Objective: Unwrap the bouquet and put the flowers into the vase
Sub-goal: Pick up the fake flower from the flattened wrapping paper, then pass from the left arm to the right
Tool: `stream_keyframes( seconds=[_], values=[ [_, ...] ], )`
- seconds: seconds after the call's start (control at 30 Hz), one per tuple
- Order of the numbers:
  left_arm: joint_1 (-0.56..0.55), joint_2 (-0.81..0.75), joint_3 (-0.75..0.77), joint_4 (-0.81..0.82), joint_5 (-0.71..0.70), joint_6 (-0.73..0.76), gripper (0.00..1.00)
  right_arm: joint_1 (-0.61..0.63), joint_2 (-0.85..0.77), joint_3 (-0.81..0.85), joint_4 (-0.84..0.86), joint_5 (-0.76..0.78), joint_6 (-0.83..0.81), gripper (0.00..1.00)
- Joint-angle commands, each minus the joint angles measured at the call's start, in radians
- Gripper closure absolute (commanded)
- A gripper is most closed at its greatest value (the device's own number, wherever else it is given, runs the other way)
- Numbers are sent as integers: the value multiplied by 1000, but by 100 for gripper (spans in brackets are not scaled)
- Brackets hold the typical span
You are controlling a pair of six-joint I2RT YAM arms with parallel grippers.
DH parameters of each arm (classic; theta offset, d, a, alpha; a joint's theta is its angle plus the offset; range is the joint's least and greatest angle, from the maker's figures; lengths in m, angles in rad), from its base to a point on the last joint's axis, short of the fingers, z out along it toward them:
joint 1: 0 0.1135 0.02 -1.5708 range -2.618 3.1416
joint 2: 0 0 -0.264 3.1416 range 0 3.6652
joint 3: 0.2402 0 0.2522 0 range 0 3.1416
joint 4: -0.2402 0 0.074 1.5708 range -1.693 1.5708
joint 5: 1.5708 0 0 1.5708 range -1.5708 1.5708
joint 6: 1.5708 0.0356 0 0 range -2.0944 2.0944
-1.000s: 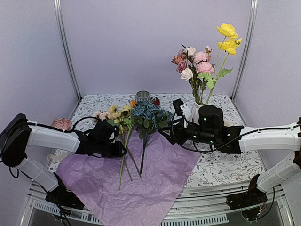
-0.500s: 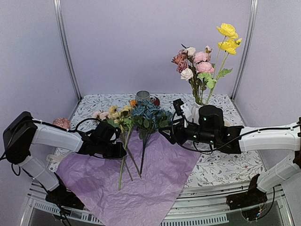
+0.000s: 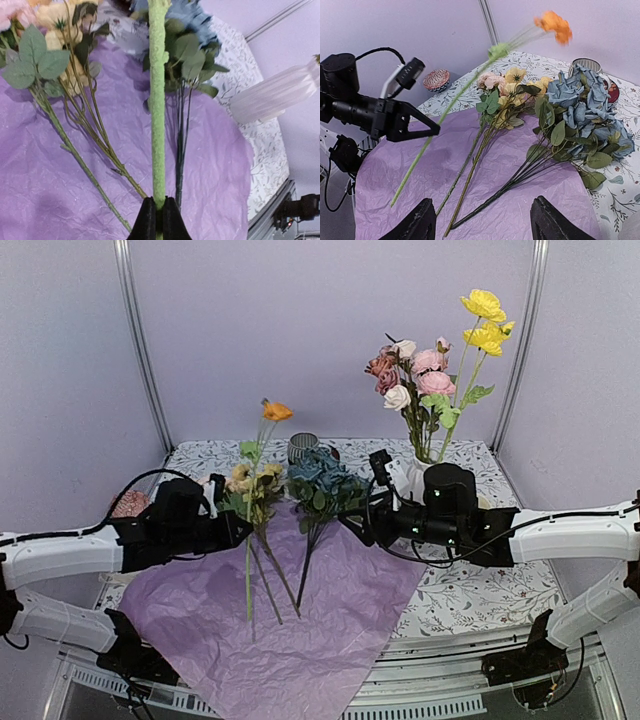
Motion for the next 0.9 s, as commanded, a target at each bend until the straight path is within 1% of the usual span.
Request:
stream_keyframes(
  seconds=[0.0,0.1,0.23,0.33,0.47,0.57,0.63,0.77,0.87],
  values=[
    [11,-188,-87,62,-93,-20,100,6,-17,-3,7,6,6,34],
    [12,-309,-142,84,-105,-19,100,5,-13,4,10,-10,9,34],
    [12,-422,-161,62,-104,0,100,7,-9,25,10,-43,14,34],
    [12,-498,-185,102,-36,30,100,6,-6,49,11,-87,21,34],
    [12,-579,-241,280,115,81,100,7,-7,87,23,-173,36,34],
    [9,-601,-275,407,220,91,100,6,-8,104,54,-243,64,34],
    [2,-601,-293,478,264,92,100,7,-4,117,76,-284,88,34],
    [-30,-577,-308,581,299,100,100,13,17,147,103,-329,126,34],
    [-80,-545,-313,633,282,120,100,32,40,173,125,-332,130,34]
  ],
)
